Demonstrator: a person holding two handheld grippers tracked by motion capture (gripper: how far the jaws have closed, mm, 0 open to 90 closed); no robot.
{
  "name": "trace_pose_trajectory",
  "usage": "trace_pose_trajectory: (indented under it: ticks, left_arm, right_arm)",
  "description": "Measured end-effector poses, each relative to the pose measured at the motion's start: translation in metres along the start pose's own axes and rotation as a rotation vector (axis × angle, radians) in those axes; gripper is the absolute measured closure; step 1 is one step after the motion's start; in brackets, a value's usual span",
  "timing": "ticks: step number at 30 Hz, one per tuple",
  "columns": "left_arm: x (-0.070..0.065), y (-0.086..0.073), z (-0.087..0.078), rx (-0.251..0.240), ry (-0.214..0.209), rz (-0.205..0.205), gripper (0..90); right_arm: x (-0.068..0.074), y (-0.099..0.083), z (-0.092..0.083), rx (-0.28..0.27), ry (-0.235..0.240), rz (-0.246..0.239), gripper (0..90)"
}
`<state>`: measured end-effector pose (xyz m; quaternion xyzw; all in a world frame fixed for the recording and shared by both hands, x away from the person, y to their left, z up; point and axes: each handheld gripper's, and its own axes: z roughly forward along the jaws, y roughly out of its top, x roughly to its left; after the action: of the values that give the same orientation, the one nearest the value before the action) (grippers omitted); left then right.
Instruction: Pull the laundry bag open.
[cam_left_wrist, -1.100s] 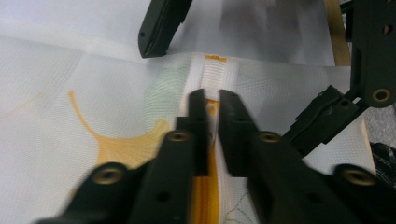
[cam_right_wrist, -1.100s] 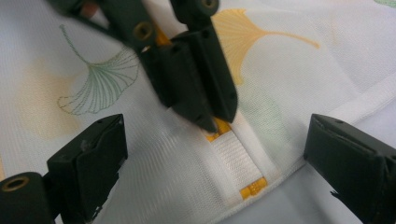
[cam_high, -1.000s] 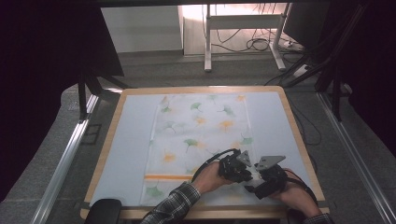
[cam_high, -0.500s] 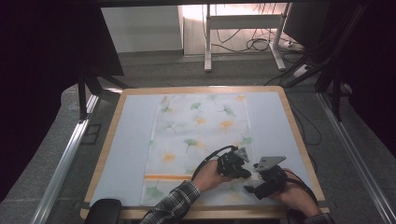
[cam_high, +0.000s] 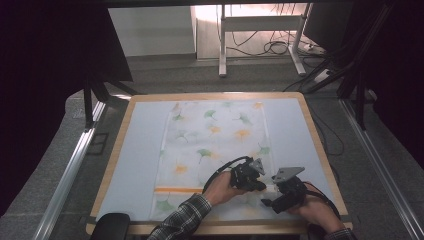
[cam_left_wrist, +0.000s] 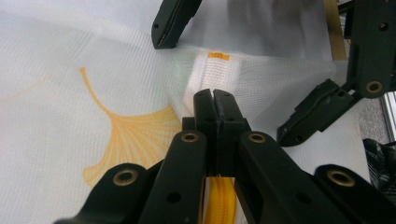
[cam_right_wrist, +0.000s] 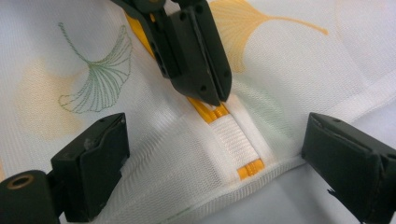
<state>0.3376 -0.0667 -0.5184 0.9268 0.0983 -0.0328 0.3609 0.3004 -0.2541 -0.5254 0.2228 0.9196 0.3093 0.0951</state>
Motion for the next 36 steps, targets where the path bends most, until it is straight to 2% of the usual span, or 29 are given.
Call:
trace_pose_trajectory:
  ticks: [4,22,25,26,29,36]
  left_arm:
    - [0.0,-0.001,-0.004,0.011,0.006,0.01,90.0]
    - [-0.003,-0.006,-0.015,0.019,0.016,0.006,90.0]
    - [-0.002,-0.006,-0.017,0.024,0.017,0.013,90.0]
    - [-0.002,-0.007,-0.018,0.042,0.025,0.011,90.0]
    - [0.001,-0.014,-0.024,0.027,0.005,-0.006,90.0]
    - [-0.001,-0.015,-0.027,0.029,0.005,0.007,90.0]
  right_arm:
    - [0.0,0.0,0.0,0.0,-0.001,0.003,7.9]
    - [0.001,0.0,0.0,0.0,-0.007,0.009,9.3]
    - [0.001,0.0,-0.001,0.0,-0.007,0.01,9.5]
    - [0.001,0.0,-0.001,0.0,-0.008,0.01,9.5]
    - [0.001,0.0,-0.001,-0.001,-0.008,0.017,10.7]
    - [0.001,0.0,-0.001,-0.001,-0.011,0.018,10.8]
